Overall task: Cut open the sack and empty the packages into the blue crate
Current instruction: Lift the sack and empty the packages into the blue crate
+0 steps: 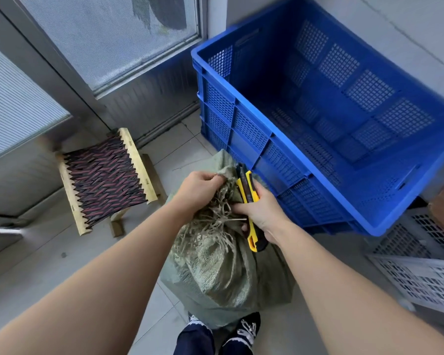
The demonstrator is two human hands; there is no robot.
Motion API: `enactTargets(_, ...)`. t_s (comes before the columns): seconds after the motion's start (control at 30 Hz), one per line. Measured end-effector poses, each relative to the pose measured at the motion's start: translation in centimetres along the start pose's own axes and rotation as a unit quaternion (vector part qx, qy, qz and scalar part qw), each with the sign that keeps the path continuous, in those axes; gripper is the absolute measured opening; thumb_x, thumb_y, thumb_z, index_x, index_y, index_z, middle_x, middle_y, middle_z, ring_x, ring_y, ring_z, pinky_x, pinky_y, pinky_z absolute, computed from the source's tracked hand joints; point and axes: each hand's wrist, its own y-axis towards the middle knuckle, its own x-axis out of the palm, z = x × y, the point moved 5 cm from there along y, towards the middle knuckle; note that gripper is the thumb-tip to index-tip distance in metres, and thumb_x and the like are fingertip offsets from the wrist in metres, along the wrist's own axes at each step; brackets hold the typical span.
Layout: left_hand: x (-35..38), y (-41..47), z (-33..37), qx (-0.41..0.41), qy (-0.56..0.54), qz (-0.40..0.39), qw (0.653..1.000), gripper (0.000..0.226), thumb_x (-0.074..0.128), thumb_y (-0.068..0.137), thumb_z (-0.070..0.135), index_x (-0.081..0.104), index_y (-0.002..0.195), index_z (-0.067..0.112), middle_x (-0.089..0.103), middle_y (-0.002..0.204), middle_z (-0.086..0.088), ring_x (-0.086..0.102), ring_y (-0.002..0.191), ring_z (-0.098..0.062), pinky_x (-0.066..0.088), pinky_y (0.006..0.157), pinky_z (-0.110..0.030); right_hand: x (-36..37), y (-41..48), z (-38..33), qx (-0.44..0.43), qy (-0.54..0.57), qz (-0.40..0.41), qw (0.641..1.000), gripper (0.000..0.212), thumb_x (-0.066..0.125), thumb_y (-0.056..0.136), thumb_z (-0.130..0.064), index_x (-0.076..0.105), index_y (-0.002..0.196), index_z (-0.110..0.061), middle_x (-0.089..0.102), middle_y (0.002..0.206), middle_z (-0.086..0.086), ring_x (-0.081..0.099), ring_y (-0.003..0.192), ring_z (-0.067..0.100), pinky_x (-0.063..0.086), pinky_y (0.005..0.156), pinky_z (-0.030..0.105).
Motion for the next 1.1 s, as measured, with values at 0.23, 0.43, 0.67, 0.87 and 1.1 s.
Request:
enactTargets(0.23,-0.6,0.3,0.2,-0.002,-0.017,-0.027,0.999,0.04,0.067,0.082,0.047,0.066,0.085,0.007,0.068,0.078,-0.012,0.066,0.071,-0.025,0.056,0.079,-0.049,-0.3,0.3,-1.3,0.013,0.047,0.059,0.997,0.015,0.07,0.082,-0.006,0.06,0.079,-0.017,0.058,0.063,0.003,0.052,0.048,0.017,0.045,0.043,0.025)
enactTargets(0.43,-2.6,0.8,1.3,0.055,-0.12,0.073,0.989,0.028,0.058,0.091,0.037,0.059,0.113,0.019,0.061,0.09,0.006,0.056,0.073,-0.013,0.048,0.071,-0.031,-3.9,1.3,-3.1,0.031,0.158,0.205,0.965,0.021,0.073,0.083,-0.014,0.055,0.093,-0.012,0.057,0.076,0.007,0.054,0.045,0.019,0.05,0.05,0.03)
enactTargets(0.67,-1.1,1.5,-2.9,-0.037,0.046,0.023,0.998,0.036,0.039,0.089,-0.003,0.063,0.11,0.014,0.066,0.102,-0.009,0.063,0.074,-0.028,0.053,0.064,-0.037,-6.1,1.8,-3.5,0.047,0.231,0.25,0.939,0.021,0.073,0.081,-0.009,0.053,0.088,-0.01,0.054,0.072,0.01,0.049,0.046,0.019,0.049,0.045,0.026)
enactTargets(0.87,2.2,1.2,-6.7,-0.064,0.283,-0.068,0.955,0.034,0.045,0.088,0.001,0.057,0.119,0.008,0.061,0.102,-0.009,0.055,0.085,-0.022,0.046,0.07,-0.031,-7.6,2.6,-3.7,0.05,0.25,0.256,0.932,0.021,0.072,0.082,-0.007,0.052,0.085,-0.012,0.054,0.077,0.011,0.048,0.049,0.019,0.05,0.05,0.028)
enactTargets(1.1,6.5,2.2,-9.5,-0.058,0.438,-0.149,0.885,0.028,0.048,0.086,0.013,0.06,0.111,0.008,0.064,0.107,-0.01,0.06,0.091,-0.024,0.049,0.077,-0.033,-11.0,4.7,-3.5,0.055,0.238,0.255,0.936,0.021,0.072,0.083,-0.009,0.052,0.085,-0.015,0.055,0.077,0.01,0.051,0.052,0.019,0.053,0.049,0.027)
